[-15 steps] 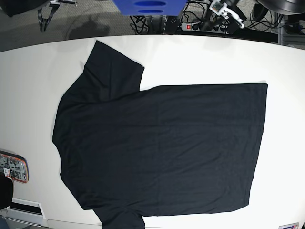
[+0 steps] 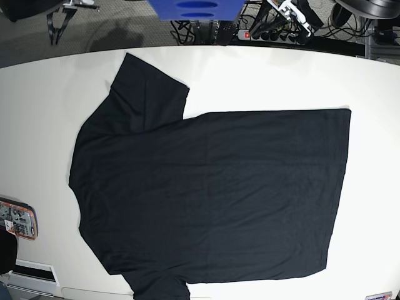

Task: Fold the T-shirt properly
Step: 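Move both grippers down toward the shirt's shoulder corners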

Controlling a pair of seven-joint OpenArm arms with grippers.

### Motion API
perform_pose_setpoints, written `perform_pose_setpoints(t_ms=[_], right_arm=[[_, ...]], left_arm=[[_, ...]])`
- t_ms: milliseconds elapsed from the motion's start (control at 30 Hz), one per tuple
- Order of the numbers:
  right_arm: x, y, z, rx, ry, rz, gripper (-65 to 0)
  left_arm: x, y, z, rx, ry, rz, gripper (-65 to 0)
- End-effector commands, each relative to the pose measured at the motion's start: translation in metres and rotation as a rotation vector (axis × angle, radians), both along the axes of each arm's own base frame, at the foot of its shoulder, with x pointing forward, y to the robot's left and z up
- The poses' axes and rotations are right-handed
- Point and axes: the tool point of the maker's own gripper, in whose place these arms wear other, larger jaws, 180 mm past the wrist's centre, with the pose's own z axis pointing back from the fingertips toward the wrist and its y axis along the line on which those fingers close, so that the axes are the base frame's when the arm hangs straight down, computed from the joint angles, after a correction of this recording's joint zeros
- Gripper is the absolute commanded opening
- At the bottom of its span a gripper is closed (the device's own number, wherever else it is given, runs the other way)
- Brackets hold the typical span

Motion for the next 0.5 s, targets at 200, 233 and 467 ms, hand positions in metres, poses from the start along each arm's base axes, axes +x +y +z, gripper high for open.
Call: perform_pose_setpoints(t_ms=[200, 233, 467], right_arm=[[0.011, 0.006, 0.034, -0.051, -0.098, 0.04, -65.0], [0.013, 0.007, 0.037, -0.056, -0.107, 0.045, -65.0], [0.031, 0.02, 0.066, -0.084, -0.202, 0.105, -65.0]], left_arm=[[0.022, -0.016, 0.046, -0.071, -0.146, -0.022, -65.0], [0.026, -0.017, 0.052, -0.084, -0.162, -0.014, -65.0], [0.064, -0.002, 0.098, -0.207, -0.238, 0.125, -65.0]])
